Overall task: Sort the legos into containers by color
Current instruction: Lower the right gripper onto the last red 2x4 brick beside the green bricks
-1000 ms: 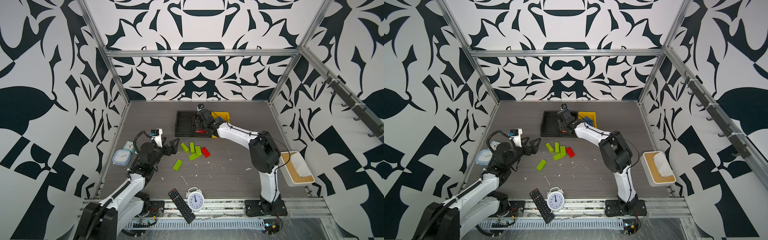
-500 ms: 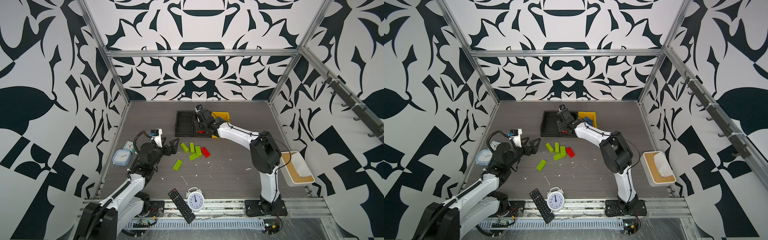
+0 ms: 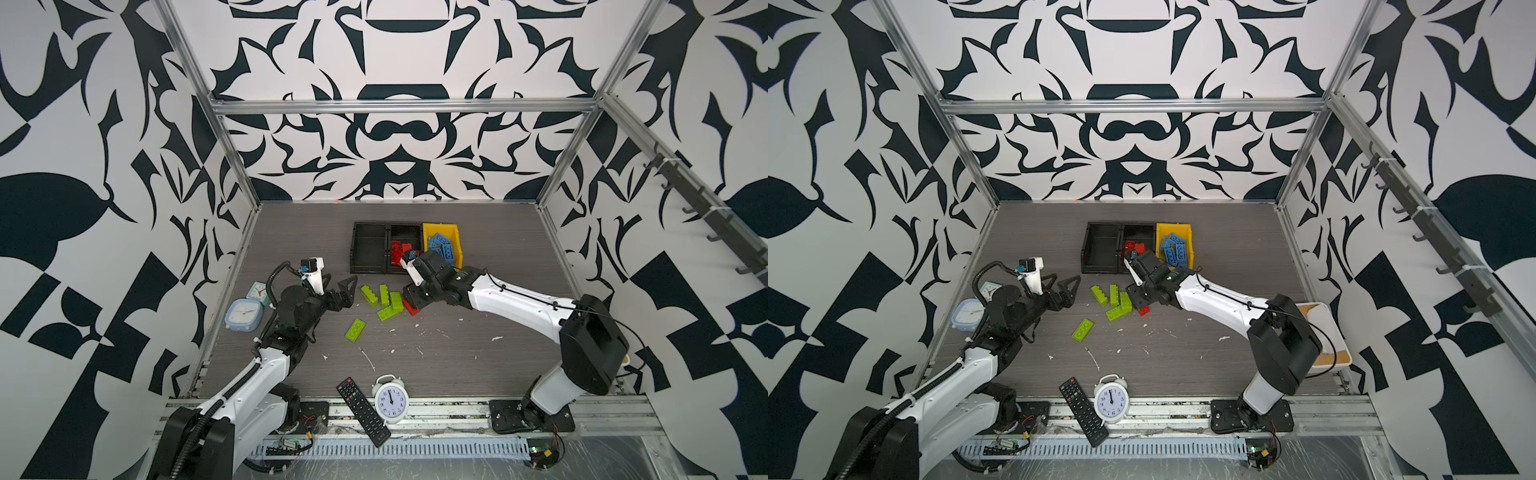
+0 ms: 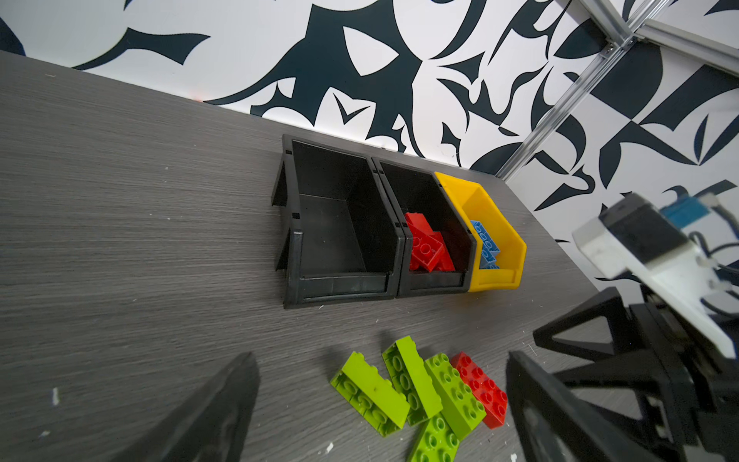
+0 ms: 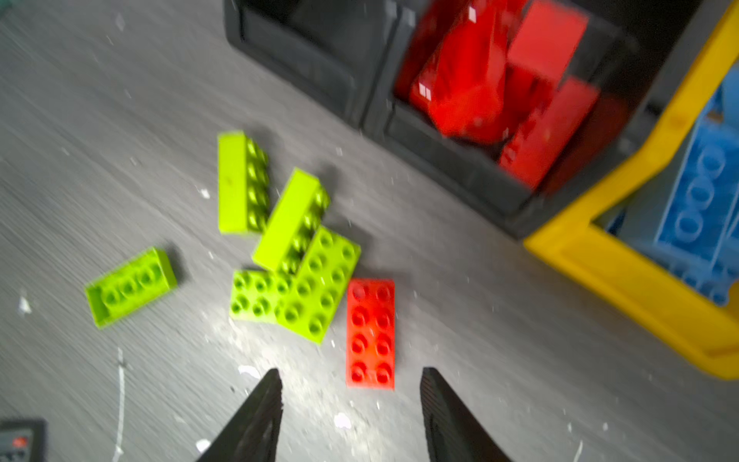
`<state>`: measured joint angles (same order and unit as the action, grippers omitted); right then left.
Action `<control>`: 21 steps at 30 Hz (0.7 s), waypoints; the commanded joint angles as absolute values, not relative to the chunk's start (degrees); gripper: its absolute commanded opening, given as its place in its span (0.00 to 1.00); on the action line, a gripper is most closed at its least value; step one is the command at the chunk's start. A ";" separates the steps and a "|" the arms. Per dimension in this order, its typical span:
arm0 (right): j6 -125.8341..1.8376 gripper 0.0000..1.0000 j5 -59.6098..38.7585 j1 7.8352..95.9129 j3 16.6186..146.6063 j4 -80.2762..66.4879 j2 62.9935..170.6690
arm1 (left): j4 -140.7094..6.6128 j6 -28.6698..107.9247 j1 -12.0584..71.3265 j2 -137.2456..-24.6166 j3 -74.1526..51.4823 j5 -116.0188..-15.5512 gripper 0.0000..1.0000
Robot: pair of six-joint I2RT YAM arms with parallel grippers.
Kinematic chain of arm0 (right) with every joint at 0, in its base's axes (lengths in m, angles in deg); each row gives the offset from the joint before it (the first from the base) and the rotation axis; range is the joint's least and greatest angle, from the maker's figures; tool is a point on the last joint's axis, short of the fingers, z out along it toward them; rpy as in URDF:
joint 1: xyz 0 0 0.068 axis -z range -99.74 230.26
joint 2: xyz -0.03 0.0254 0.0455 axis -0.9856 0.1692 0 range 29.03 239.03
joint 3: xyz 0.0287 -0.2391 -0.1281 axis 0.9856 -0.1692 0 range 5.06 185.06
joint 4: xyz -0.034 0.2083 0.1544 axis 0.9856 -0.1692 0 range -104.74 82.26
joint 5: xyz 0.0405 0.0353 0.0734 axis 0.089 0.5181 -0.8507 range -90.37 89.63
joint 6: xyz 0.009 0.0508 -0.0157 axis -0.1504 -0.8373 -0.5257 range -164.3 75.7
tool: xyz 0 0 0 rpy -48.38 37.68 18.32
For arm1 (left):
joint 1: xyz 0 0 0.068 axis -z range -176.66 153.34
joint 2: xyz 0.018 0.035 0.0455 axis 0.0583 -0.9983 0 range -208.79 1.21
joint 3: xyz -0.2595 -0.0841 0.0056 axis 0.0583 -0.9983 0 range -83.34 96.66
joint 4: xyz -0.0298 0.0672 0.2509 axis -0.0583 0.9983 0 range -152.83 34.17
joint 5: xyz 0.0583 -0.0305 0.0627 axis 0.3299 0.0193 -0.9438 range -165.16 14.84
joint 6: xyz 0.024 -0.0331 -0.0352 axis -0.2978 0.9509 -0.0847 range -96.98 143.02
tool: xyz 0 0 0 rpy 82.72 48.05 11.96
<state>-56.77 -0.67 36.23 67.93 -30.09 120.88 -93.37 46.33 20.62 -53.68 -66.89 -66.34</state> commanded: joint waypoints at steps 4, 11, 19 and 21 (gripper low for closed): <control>-55.35 0.59 -2.56 36.04 65.25 -30.46 120.70 | -93.76 46.04 20.83 -55.02 -66.98 -65.68 0.99; -55.05 0.59 -4.00 36.02 65.34 -27.78 124.74 | -93.79 45.81 20.82 -55.15 -66.88 -65.87 0.99; -53.80 0.59 -2.54 36.09 65.76 -26.71 127.29 | -93.55 45.71 20.83 -54.36 -66.94 -65.88 0.99; -53.68 0.59 -1.82 36.05 66.18 -26.80 128.32 | -93.63 45.70 20.83 -54.58 -66.98 -65.80 0.99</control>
<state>-54.56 -3.23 36.23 64.74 -27.27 127.77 -93.40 46.07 20.62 -55.10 -66.89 -66.27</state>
